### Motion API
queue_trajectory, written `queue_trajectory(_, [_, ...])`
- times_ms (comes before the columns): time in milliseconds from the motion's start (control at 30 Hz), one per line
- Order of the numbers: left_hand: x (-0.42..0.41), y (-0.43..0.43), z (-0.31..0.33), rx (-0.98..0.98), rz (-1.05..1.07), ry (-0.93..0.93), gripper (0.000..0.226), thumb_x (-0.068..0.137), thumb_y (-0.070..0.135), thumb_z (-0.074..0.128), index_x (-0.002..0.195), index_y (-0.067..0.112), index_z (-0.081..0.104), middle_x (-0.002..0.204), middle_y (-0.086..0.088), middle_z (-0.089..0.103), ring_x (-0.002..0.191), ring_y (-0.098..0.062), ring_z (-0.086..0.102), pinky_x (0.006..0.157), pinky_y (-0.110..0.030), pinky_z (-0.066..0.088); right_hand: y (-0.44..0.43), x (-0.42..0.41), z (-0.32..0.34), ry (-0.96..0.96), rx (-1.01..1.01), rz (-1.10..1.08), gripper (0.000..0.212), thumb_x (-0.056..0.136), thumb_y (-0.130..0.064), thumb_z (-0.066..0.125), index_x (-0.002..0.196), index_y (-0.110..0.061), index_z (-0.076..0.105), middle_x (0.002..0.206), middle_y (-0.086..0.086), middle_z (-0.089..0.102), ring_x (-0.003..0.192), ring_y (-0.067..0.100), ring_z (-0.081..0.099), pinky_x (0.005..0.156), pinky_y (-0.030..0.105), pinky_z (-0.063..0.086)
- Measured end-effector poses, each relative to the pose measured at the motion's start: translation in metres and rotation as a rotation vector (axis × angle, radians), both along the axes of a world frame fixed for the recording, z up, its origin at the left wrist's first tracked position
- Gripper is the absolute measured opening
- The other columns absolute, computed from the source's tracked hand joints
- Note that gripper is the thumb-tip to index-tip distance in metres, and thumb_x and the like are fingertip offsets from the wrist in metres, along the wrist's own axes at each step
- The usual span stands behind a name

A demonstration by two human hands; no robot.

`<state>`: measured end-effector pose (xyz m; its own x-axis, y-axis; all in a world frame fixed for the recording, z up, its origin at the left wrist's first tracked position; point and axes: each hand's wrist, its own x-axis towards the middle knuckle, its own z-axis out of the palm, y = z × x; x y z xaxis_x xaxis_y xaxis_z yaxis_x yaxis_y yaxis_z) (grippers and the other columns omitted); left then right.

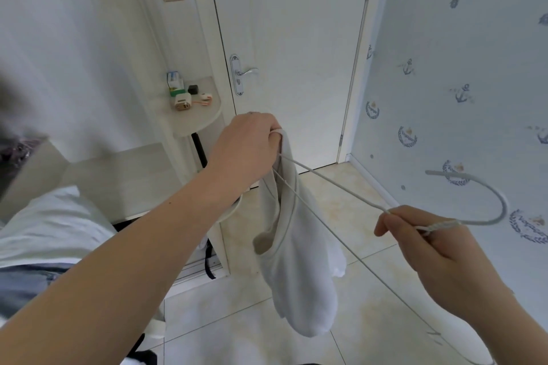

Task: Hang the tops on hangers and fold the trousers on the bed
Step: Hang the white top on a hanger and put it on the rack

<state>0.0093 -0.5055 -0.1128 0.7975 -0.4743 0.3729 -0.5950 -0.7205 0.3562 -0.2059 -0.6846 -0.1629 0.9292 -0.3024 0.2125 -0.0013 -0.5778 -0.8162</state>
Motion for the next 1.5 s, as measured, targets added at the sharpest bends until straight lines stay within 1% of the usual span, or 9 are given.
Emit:
queue_trajectory(300, [-0.027, 0.006, 0.010, -0.107, -0.101, 0.201, 0.022, 0.095, 0.018, 0.056, 0.094, 0.021, 0.078, 0.081, 0.016, 0.069, 0.076, -0.004, 0.063, 0.065, -0.019, 0.046, 0.036, 0.055, -0.027, 0.072, 0.079, 0.122, 0.031, 0.102, -0.019, 0.051, 0.074, -0.022, 0.063, 0.044, -0.009, 0.031, 0.043, 0.007, 0.028, 0.045, 0.020, 0.024])
queue_trajectory(467, [-0.033, 0.018, 0.006, -0.008, -0.117, 0.307, 0.019, 0.092, 0.023, 0.060, 0.086, 0.023, 0.078, 0.078, 0.008, 0.072, 0.074, -0.007, 0.064, 0.069, -0.029, 0.052, 0.051, 0.078, -0.030, -0.054, 0.159, 0.139, 0.030, 0.101, -0.017, 0.052, 0.073, -0.022, 0.062, 0.045, -0.008, 0.037, 0.045, 0.007, 0.031, 0.046, 0.021, 0.026])
queue_trajectory(633, [-0.040, 0.028, -0.002, -0.060, -0.143, 0.378, 0.016, 0.089, 0.023, 0.064, 0.079, 0.024, 0.077, 0.059, 0.016, 0.064, 0.055, 0.000, 0.054, 0.053, -0.017, 0.037, 0.080, 0.101, -0.057, -0.062, 0.386, 0.260, 0.029, 0.094, -0.020, 0.049, 0.067, -0.010, 0.051, 0.049, -0.013, 0.036, 0.048, 0.006, 0.032, 0.052, 0.026, 0.026])
queue_trajectory(767, [-0.046, 0.040, -0.016, -0.046, -0.205, 0.476, 0.014, 0.093, 0.031, 0.065, 0.091, 0.028, 0.079, 0.076, 0.013, 0.071, 0.072, -0.002, 0.064, 0.069, -0.025, 0.050, 0.090, 0.107, -0.067, -0.079, 0.522, 0.346, 0.030, 0.091, -0.019, 0.050, 0.061, -0.016, 0.048, 0.050, -0.010, 0.037, 0.049, 0.011, 0.031, 0.050, 0.028, 0.025])
queue_trajectory(967, [-0.031, 0.074, -0.021, 0.397, -0.258, -0.186, 0.051, 0.096, 0.063, 0.027, 0.111, 0.038, 0.070, 0.102, 0.013, 0.062, 0.104, -0.017, 0.053, 0.090, -0.038, 0.037, 0.063, 0.110, -0.044, -0.183, 0.582, 0.440, 0.035, 0.090, -0.010, 0.055, 0.055, -0.013, 0.049, 0.049, -0.006, 0.034, 0.045, 0.007, 0.029, 0.046, 0.018, 0.025])
queue_trajectory(1100, [-0.032, 0.077, -0.029, 0.469, -0.201, -0.167, 0.062, 0.096, 0.061, 0.008, 0.099, 0.026, 0.059, 0.082, 0.007, 0.064, 0.079, -0.022, 0.066, 0.055, -0.032, 0.037, 0.048, 0.122, -0.037, -0.254, 0.525, 0.418, 0.037, 0.090, -0.025, 0.051, 0.059, -0.005, 0.047, 0.052, -0.007, 0.034, 0.046, 0.010, 0.030, 0.048, 0.017, 0.027])
queue_trajectory(1233, [-0.053, 0.053, -0.049, 0.563, -0.140, -0.033, 0.041, 0.101, 0.055, 0.014, 0.102, 0.029, 0.046, 0.102, 0.004, 0.065, 0.096, -0.024, 0.064, 0.066, -0.034, 0.033, 0.059, 0.134, -0.047, -0.286, 0.427, 0.384, 0.045, 0.096, -0.031, 0.037, 0.071, 0.004, 0.047, 0.056, -0.010, 0.039, 0.050, 0.004, 0.034, 0.052, 0.015, 0.028])
queue_trajectory(1400, [-0.036, 0.064, -0.076, 0.328, -0.163, 0.125, 0.053, 0.095, 0.062, 0.019, 0.098, 0.029, 0.060, 0.089, 0.006, 0.065, 0.091, -0.024, 0.063, 0.071, -0.039, 0.048, 0.047, 0.134, -0.060, -0.291, 0.386, 0.299, 0.042, 0.095, -0.033, 0.037, 0.080, 0.001, 0.057, 0.068, 0.013, 0.055, 0.061, 0.025, 0.053, 0.051, 0.035, 0.043])
queue_trajectory(1500, [-0.031, 0.076, -0.086, 0.033, -0.079, 0.104, 0.035, 0.096, 0.055, 0.038, 0.076, 0.033, 0.056, 0.067, 0.012, 0.056, 0.069, -0.015, 0.057, 0.064, -0.037, 0.046, 0.028, 0.120, -0.073, -0.429, 0.154, 0.081, 0.028, 0.093, -0.024, 0.044, 0.097, -0.004, 0.063, 0.089, 0.007, 0.065, 0.086, 0.026, 0.063, 0.074, 0.042, 0.051])
